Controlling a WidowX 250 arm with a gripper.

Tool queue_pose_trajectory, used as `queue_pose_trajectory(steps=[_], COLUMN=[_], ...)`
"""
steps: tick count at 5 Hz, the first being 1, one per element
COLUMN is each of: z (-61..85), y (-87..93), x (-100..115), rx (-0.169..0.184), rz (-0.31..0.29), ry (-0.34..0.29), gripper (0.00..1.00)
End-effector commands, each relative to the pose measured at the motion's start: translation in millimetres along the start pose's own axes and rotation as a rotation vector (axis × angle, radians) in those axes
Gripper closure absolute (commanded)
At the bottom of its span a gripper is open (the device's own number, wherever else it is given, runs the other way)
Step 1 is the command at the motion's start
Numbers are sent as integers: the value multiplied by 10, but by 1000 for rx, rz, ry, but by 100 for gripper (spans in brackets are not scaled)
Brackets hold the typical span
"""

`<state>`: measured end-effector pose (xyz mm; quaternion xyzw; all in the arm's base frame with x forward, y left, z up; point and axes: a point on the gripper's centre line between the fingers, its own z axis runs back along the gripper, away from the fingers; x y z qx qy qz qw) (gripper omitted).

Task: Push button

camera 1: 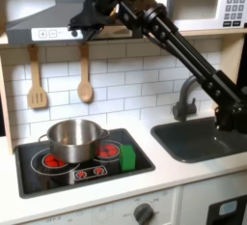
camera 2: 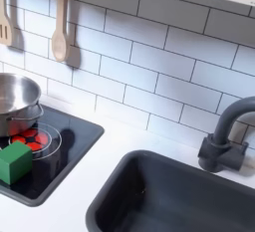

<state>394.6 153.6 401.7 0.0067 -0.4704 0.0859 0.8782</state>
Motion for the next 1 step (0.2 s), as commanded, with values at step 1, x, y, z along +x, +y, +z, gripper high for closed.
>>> queue_pose_trajectory(steps=[1], z=[-19], y=[21], x=[-41], rx=[25], rz=[-4], ry=[7], gripper=[100])
